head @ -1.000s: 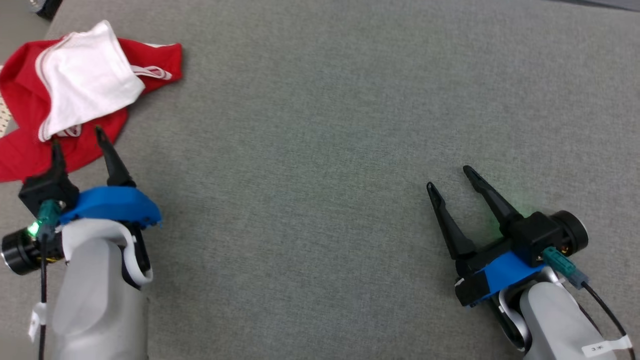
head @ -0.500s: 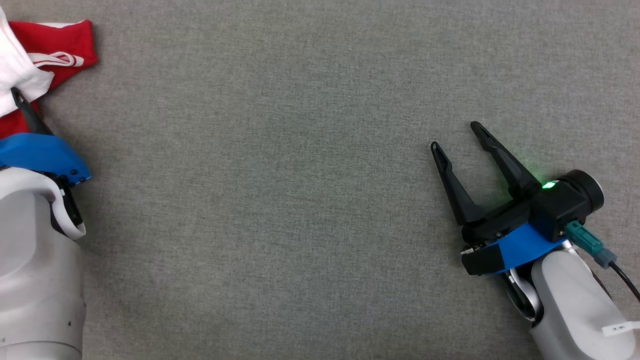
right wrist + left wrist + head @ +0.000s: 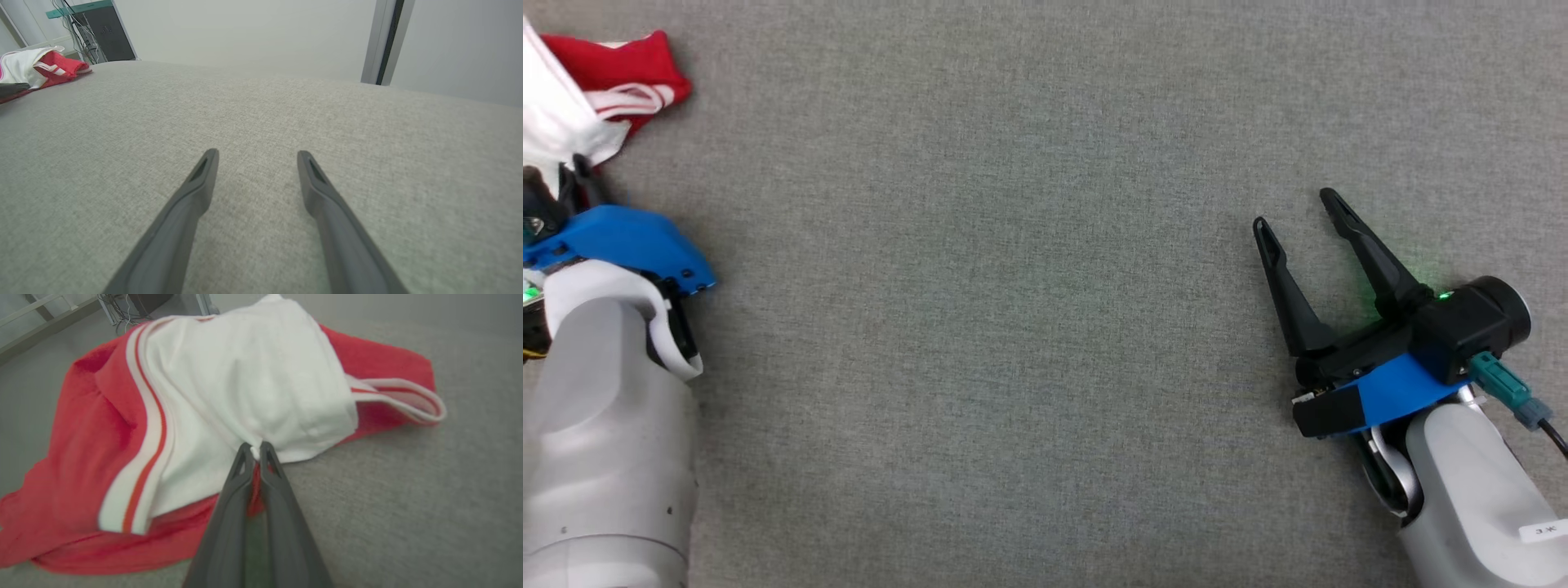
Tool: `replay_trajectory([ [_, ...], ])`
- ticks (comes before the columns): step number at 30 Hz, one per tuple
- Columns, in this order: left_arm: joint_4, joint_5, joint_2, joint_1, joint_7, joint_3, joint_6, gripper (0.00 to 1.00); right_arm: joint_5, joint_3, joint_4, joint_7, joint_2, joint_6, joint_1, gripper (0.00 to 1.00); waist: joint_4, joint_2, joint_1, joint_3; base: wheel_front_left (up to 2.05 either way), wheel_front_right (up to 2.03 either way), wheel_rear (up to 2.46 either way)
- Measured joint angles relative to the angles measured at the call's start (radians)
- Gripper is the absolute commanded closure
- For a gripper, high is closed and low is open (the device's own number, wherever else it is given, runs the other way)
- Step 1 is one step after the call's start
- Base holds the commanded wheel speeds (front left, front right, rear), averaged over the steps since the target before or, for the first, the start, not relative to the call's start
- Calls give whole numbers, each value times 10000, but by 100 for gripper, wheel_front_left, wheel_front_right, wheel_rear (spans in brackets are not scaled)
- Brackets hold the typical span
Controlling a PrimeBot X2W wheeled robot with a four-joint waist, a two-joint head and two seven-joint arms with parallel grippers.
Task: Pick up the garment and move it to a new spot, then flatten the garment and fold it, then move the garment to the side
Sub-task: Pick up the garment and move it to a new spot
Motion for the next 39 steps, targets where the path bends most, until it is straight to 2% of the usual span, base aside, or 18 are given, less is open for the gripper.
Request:
replay_trajectory([
  [3,-221,136,-132,-16,-199,-290,-284,100,2,-56,184,25,127,-13,30,0,31,4,3,-277,0,0,0],
  [8,-823,460,4,-230,-372,-754,-734,100,4,-73,527,81,458,-23,276,0,-25,4,1,-843,0,0,0],
  [13,-1858,784,-307,-257,-401,-1356,-1108,100,48,-211,834,92,859,-23,497,0,-265,3,-1,-1431,0,0,0],
  [20,-2961,1058,-1055,-53,-403,-2334,-1643,100,92,-430,1080,92,1342,-23,649,0,-1111,2,-2,-1973,0,0,0],
  [25,-3072,1022,-1453,314,-401,-3158,-1889,100,157,-458,1202,92,1570,-23,696,0,-1973,0,-3,-2163,0,0,0],
  [29,-3024,775,-1528,554,-401,-3837,-1981,100,190,-416,1329,92,1691,-23,712,0,-2730,1,-1,-2268,0,0,0],
  [33,-3170,-378,-1544,887,-401,-5060,-2059,100,247,-387,1407,92,1747,-25,733,0,-3407,1,-2,-2408,0,0,0],
  [35,-3379,-1156,-1551,1177,-401,-6052,-1793,100,249,-385,1457,92,1776,-25,773,0,-3788,0,-2,-2545,0,0,0],
  [39,-3501,-1862,-1570,1576,-401,-7271,-1469,100,261,-391,1490,92,1804,-25,873,0,-4077,0,-2,-2735,0,0,0],
])
